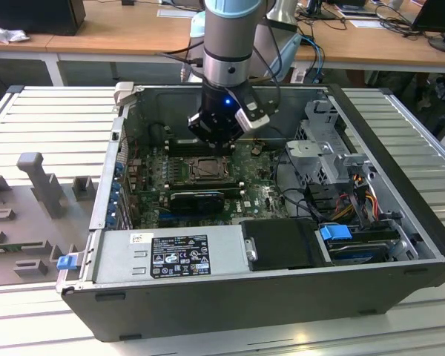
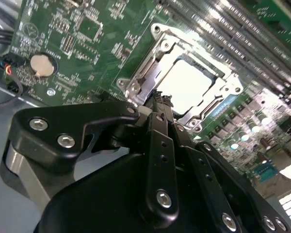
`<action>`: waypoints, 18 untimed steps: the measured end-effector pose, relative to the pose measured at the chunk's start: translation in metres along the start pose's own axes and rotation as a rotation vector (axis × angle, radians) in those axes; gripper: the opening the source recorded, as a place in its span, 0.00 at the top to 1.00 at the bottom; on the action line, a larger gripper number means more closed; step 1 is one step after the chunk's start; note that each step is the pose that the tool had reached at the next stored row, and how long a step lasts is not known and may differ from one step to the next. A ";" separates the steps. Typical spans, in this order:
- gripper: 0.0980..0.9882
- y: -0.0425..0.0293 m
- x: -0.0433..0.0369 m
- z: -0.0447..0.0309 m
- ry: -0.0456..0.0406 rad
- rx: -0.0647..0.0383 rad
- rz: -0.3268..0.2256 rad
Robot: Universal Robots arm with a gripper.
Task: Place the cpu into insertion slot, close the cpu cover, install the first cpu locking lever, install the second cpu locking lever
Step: 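Install the second cpu locking lever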
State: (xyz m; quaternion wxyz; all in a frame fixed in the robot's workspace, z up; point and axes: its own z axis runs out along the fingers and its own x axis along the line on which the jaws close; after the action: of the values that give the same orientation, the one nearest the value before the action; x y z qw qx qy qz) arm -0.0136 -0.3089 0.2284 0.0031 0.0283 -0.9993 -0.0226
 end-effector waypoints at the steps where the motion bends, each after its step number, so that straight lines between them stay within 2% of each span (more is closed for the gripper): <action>1: 0.99 -0.0009 0.0001 0.0000 -0.0001 0.000 0.000; 6: 0.99 -0.0066 0.0004 -0.0003 -0.0001 0.000 0.000; 12: 0.99 -0.0224 0.0013 -0.0010 0.0000 0.000 0.000; 15: 0.99 -0.0264 0.0015 -0.0014 -0.0001 0.000 0.000; 17: 0.99 -0.0274 0.0016 -0.0054 0.0000 0.000 0.000; 18: 0.99 -0.0278 0.0017 -0.0122 0.0000 0.000 0.000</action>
State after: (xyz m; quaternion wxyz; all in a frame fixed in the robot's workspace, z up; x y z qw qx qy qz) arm -0.0137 -0.3373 0.2393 0.0031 0.0283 -0.9993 -0.0225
